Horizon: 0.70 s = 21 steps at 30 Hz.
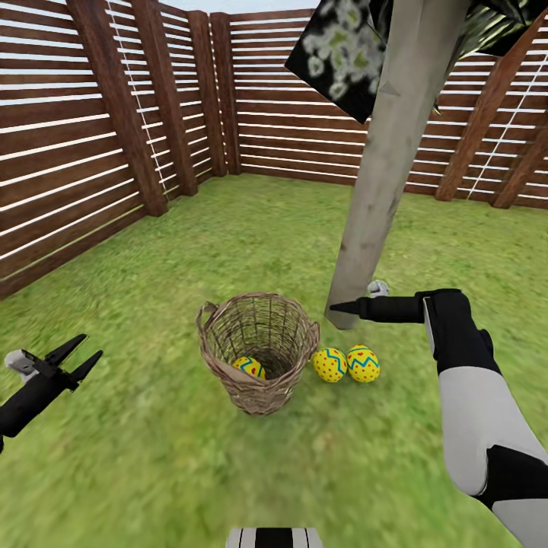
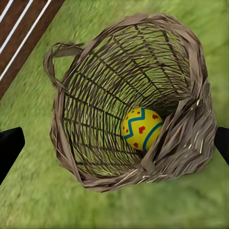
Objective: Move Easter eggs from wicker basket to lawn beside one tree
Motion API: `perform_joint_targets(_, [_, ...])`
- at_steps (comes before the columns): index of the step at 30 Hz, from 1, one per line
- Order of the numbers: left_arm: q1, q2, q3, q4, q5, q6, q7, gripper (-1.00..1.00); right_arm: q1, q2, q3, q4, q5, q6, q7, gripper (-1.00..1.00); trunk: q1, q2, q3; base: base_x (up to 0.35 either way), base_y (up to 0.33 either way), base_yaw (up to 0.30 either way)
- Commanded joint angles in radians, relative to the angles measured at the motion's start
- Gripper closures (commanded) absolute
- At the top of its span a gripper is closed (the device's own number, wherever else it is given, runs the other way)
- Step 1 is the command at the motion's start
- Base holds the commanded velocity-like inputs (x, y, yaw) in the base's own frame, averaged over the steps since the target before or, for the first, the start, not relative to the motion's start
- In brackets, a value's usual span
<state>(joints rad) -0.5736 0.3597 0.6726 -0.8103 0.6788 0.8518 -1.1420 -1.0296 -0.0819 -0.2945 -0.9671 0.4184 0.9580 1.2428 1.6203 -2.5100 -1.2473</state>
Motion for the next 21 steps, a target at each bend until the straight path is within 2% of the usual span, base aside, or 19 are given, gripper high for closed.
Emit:
perform_joint_targets(1, [0.000,-0.001,0.001,0.002,0.002,0.005,-0.029,-1.00,-0.001,0.001,-0.003,-0.022,0.003,-0.015,0.011,-1.00,0.000,0.000,-0.001,0.000,0.000,0.000])
perform_joint_targets(3, [0.000,-0.002,0.001,0.003,0.002,0.004,-0.069,-1.00,-0.001,0.002,-0.002,-0.022,0.004,-0.015,0.009,-1.00,0.000,0.000,-0.001,0.000,0.000,0.000])
perform_joint_targets(5, [0.000,-0.002,0.000,0.005,0.001,0.003,-0.092,-1.00,-0.002,0.021,0.013,-0.022,0.012,-0.015,0.005,-1.00,0.000,0.000,-0.001,0.000,0.000,0.000])
perform_joint_targets(6, [0.000,-0.002,0.000,0.005,0.001,0.003,-0.096,-1.00,-0.002,0.034,0.024,-0.023,0.024,-0.015,-0.001,-1.00,0.000,0.000,-0.001,0.018,0.050,0.000])
perform_joint_targets(11, [0.000,-0.002,0.000,0.005,0.000,0.003,-0.099,-1.00,-0.002,0.058,0.038,-0.041,0.056,0.009,-0.014,-1.00,0.000,0.000,-0.001,0.104,0.198,0.000])
perform_joint_targets(14, [0.000,-0.003,-0.001,0.005,0.000,0.003,-0.099,-1.00,-0.001,0.064,0.040,-0.064,0.058,0.037,-0.015,-1.00,0.000,0.000,-0.001,0.153,0.253,0.000])
perform_joint_targets(21, [0.000,-0.004,-0.001,0.006,-0.001,0.003,-0.099,-1.00,-0.001,0.070,0.040,-0.079,0.061,0.044,-0.016,-1.00,0.000,0.000,-0.001,0.159,0.259,0.000])
